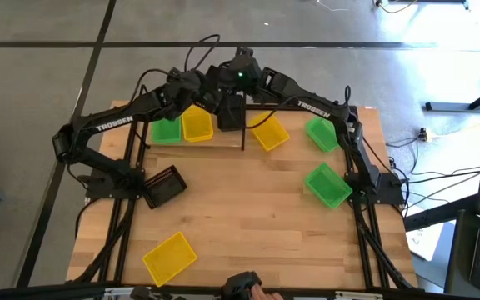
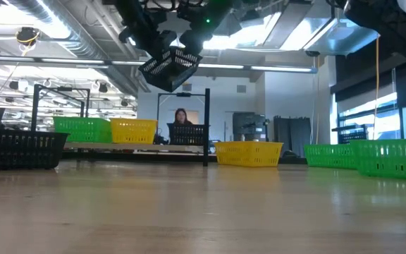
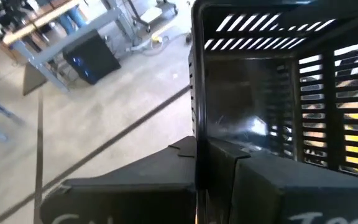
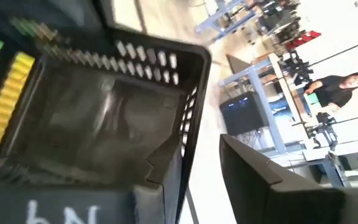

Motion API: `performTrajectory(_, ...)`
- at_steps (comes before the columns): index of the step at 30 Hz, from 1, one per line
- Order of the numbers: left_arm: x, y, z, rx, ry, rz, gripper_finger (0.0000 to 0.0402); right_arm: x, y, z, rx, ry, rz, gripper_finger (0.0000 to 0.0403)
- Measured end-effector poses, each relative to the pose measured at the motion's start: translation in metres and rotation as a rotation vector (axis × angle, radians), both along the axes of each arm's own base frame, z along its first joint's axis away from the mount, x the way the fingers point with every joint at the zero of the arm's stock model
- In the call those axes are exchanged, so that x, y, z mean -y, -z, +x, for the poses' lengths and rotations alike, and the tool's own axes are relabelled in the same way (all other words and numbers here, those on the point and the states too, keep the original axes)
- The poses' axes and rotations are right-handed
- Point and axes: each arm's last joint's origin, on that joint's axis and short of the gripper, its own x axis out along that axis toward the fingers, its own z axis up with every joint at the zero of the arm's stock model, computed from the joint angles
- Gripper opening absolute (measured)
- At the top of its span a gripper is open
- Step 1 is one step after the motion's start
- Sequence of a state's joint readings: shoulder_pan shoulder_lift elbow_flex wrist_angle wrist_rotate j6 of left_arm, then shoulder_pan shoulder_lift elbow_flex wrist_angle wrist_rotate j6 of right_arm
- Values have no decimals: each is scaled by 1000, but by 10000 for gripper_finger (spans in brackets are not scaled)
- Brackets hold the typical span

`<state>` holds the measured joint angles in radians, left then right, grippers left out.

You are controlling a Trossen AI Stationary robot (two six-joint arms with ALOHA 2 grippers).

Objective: Stack baskets on shelf by color
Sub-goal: Stack the bottom black basket on the black basket on the shelf

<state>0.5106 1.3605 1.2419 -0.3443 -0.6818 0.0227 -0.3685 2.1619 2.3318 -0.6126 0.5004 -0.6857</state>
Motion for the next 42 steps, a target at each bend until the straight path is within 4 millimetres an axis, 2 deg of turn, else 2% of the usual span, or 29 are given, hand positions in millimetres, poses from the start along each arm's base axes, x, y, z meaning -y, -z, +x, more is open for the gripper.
performTrajectory(12, -1, 10, -7, 15, -68, -98, 0, -35, -14, -12, -35, -20, 75, 112)
performTrajectory(19, -9, 13, -11, 224, -103, -237, 0, -57, -30, -29, -62, -40, 123, 112)
performTrajectory(25, -15, 19, -15, 407, -168, -396, 0, -73, -55, -54, -4, -33, 167, 112)
performTrajectory(34, -28, 47, 6, 479, -185, -543, 0, -91, -84, -81, 72, -49, 178, 112)
performTrajectory(42, -38, 60, 24, 557, -142, -586, 0, -98, -91, -89, 81, -62, 178, 112)
